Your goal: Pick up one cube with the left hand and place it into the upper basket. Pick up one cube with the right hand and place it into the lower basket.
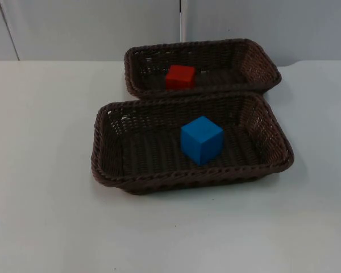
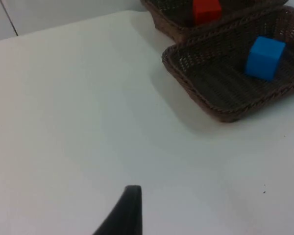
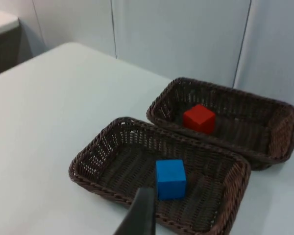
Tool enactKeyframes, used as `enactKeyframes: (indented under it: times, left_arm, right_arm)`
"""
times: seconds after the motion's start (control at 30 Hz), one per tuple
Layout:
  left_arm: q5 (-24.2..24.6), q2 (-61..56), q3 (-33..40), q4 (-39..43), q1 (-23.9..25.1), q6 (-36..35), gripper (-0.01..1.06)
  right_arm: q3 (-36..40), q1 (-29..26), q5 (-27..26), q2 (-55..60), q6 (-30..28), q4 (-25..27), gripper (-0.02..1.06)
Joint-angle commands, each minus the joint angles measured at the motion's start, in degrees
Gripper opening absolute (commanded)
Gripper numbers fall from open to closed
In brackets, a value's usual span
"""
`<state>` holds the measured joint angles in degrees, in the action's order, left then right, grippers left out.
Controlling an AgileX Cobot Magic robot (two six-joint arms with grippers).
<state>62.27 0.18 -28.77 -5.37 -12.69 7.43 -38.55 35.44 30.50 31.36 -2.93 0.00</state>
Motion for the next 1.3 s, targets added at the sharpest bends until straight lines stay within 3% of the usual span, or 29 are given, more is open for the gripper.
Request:
enactKeyframes:
  times: [0.0,0.27,0.73,0.83,1.13,1.27]
  left_arm:
    - [-0.6,-0.2,0.2,0.3,0.1,-0.2,0.99]
    - [-0.6,-0.2,0.4,2.5,0.1,-4.8,0.99]
    - [-0.7,-0.2,0.4,2.7,0.1,-5.2,0.99]
    - [-0.7,-0.2,0.4,2.7,0.1,-5.2,0.99]
    - [-0.7,-0.2,0.4,2.7,0.1,-5.2,0.99]
    - [-0.7,-0.2,0.4,2.9,0.1,-5.2,0.99]
  right_arm:
    - [0.3,0.4,3.7,-4.1,-0.6,0.0,0.82]
    - [0.3,0.4,12.5,-15.9,-1.4,0.0,0.82]
    - [0.3,0.4,21.3,-26.3,-2.7,0.0,0.82]
    - [0.5,0.4,25.4,-27.5,-2.7,0.0,0.82]
    - [6.8,0.4,27.6,-27.6,-6.2,6.0,0.82]
    - [7.6,0.4,28.5,-27.6,-5.8,6.2,0.82]
